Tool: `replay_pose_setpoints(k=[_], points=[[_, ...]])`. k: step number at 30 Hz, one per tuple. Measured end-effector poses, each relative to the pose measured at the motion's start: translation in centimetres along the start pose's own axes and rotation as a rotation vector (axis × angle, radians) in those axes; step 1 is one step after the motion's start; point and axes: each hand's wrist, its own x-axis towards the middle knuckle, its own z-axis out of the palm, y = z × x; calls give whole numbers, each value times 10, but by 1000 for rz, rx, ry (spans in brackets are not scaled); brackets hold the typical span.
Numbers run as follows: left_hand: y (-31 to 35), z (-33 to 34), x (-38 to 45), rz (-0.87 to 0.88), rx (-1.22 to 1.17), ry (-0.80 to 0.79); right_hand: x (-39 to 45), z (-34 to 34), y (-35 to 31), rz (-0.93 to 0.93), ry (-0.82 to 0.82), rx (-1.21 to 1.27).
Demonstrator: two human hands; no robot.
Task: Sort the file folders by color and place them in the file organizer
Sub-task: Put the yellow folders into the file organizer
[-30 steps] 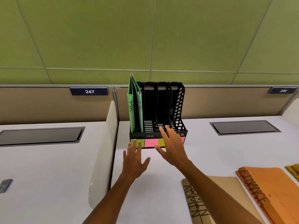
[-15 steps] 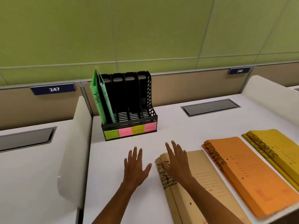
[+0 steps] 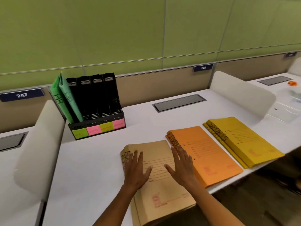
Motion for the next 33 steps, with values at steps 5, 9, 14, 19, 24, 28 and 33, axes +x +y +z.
replay_pose_setpoints(k=[5, 9, 14, 19, 24, 28, 33], points=[[64, 19, -11, 55, -3, -32, -23, -13, 60, 55, 2, -14], [110, 35, -12, 108, -13, -75, -35, -23, 103, 127, -2, -17], [157, 54, 4, 179, -54, -123, -36, -30, 150, 226, 17, 17], [202, 81, 31, 262, -112, -159, -28, -32, 194, 306, 21, 10], [249, 111, 75, 326, -173, -198, 4, -40, 244, 381, 38, 2], [283, 131, 122, 347, -227, -190, 38, -48, 285, 416, 46, -12], [317, 155, 160, 369, -303, -240, 73, -55, 327, 481, 34, -11]])
